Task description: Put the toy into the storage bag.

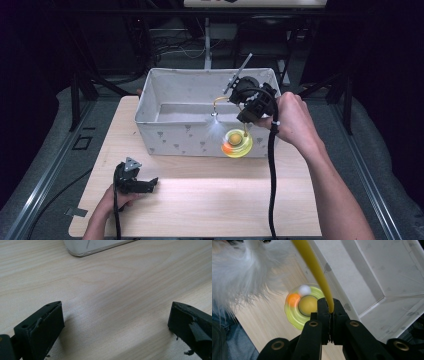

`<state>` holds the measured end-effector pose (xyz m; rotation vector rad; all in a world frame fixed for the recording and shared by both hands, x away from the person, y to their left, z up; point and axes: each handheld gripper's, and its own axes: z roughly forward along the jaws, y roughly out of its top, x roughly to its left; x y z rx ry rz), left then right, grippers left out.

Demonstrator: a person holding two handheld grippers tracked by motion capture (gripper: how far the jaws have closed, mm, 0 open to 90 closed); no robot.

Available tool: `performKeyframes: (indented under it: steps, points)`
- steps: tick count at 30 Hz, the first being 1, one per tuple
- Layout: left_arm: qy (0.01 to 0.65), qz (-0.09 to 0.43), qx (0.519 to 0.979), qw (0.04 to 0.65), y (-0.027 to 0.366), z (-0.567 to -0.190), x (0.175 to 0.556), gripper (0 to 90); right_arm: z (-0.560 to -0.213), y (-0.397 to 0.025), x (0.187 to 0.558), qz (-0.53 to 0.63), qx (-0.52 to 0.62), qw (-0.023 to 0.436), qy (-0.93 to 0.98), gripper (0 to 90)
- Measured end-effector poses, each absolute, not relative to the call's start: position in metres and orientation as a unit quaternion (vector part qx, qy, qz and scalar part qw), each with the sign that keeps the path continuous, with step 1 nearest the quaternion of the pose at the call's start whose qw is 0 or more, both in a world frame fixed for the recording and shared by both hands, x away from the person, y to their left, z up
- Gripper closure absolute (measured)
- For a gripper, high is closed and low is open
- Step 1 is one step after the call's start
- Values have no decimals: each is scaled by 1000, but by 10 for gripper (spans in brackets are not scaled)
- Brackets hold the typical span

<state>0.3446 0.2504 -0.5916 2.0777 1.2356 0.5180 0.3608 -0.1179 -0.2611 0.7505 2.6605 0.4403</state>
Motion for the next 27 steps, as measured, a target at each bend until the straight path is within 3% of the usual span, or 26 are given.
performKeyframes:
  steps: [27]
  points:
    - [472, 195, 795, 328, 251, -591, 345, 2, -210, -117, 381, 168, 265, 180, 932, 886]
